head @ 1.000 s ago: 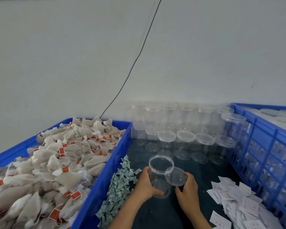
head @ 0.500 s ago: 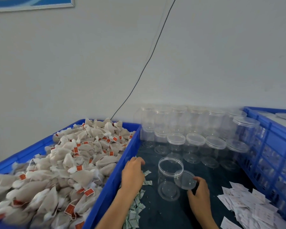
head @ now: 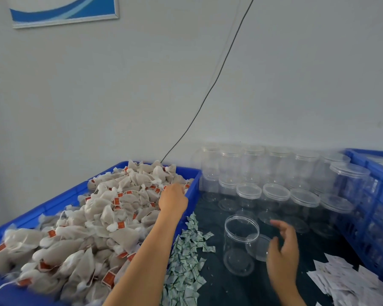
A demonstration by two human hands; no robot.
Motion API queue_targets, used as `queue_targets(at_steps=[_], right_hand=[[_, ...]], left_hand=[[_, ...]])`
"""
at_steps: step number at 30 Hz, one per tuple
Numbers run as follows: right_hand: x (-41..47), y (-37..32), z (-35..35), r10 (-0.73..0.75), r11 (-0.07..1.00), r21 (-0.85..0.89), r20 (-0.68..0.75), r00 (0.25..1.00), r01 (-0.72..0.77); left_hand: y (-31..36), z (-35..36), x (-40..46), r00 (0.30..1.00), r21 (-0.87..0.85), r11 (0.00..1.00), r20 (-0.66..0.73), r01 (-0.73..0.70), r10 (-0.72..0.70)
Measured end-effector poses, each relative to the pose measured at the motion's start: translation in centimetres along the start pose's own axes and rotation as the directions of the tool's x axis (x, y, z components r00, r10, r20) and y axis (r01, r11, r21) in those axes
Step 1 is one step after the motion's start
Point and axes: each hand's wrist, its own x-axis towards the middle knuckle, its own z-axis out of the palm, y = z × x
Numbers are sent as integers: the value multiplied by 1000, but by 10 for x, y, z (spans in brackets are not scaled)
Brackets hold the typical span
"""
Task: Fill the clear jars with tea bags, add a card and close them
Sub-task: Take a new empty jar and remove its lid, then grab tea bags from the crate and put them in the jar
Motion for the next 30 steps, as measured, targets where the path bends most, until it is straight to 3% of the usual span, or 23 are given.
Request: queue_targets(at_steps=[3,8,14,19,22,25,27,30], right_hand=[[16,-50,17,-112,990,87,48,992,108],[30,-102,63,-142,984,130,160,977,122],[18,-123,133,-86,987,158,346,934,32],[1,-120,189,-12,993,103,550,835,-54],[-3,-113,223,66,998,-46,689,722,-47],[-3,-105,249,180,952,-287,801,570,104],[-3,-101,263,303,836,-450,857,417,316],[-6,-102,273,472,663,-451,872,134,598]], left_hand=[[-12,-8,9,999,18,999,33,37,-37],[-41,-27,21,997,33,997,5,71,-71],[-85,-42,27,998,103,994,-53,48,-43],[-119,-42,31,999,188,982,-34,20,-14],[-132,-36,31,996,357,932,90,-57,26],[-134,-32,30,945,492,850,328,-189,20],[-132,-32,31,907,519,822,421,-234,-8],[-133,-34,32,874,526,808,485,-264,-30]])
